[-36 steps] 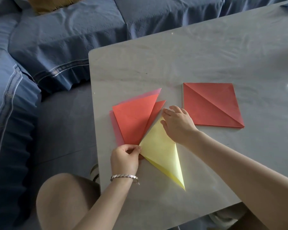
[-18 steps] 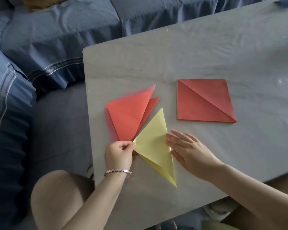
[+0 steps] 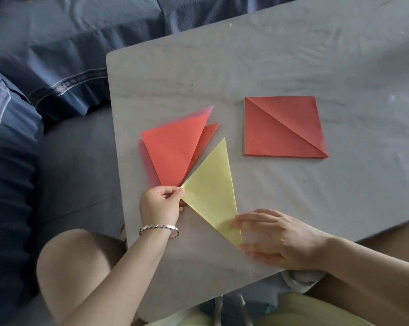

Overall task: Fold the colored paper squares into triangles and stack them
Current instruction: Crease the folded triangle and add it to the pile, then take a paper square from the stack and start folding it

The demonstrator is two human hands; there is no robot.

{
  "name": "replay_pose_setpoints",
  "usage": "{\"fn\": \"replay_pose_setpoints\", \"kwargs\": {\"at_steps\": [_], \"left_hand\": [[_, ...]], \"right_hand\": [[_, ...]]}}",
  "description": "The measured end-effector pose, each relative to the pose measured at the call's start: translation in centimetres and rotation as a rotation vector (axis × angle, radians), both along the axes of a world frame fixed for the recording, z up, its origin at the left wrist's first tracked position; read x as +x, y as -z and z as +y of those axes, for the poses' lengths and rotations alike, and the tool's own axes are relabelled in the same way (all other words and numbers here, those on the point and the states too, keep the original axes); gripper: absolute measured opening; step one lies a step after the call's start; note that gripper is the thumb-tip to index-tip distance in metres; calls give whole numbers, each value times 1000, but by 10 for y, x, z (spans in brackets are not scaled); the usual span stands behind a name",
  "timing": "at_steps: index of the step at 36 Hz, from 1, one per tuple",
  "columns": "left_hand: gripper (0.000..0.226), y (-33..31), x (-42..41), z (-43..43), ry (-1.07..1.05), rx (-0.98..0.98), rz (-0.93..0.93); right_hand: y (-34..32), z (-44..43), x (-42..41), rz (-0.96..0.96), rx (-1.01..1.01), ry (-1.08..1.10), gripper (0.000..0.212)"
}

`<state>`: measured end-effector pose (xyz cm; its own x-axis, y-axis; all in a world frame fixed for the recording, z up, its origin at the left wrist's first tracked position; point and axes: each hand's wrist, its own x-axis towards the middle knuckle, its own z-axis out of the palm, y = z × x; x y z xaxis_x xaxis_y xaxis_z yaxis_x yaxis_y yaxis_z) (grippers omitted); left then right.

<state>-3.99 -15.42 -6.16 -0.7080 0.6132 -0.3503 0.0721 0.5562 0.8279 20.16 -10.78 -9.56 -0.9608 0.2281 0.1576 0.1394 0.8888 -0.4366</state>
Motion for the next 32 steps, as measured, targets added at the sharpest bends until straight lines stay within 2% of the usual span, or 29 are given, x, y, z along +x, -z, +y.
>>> {"fn": "replay_pose_setpoints", "kwargs": {"at_steps": [8,11,15,18,22,25,27,30,32], "left_hand": [[12,0,1,-1,25,7,13],[18,-9,2,-3,80,41,86],[18,-39,2,1,133,153,182],[14,-60,-12,14,187,243,311],[11,-67,-43,44,235,237,509],[10,-58,-62,65,266,136,621],[23,-50,-68,72,302,51,652],[43,-42,-64,73,370,-28,742],[44,-39,-53,67,413,-8,791]], "right_hand": [[0,-1,5,76,-139,12,30],[0,2,4,215,-173,180,40],[-9,18,7,311,-118,407,39],[-17,35,11,252,-69,559,41],[-26,59,11,145,-16,789,21],[-32,76,8,-23,-35,908,40],[-34,85,5,-133,-61,928,50],[-35,97,-1,-208,-18,888,59],[-36,103,-4,-281,14,840,62]]}}
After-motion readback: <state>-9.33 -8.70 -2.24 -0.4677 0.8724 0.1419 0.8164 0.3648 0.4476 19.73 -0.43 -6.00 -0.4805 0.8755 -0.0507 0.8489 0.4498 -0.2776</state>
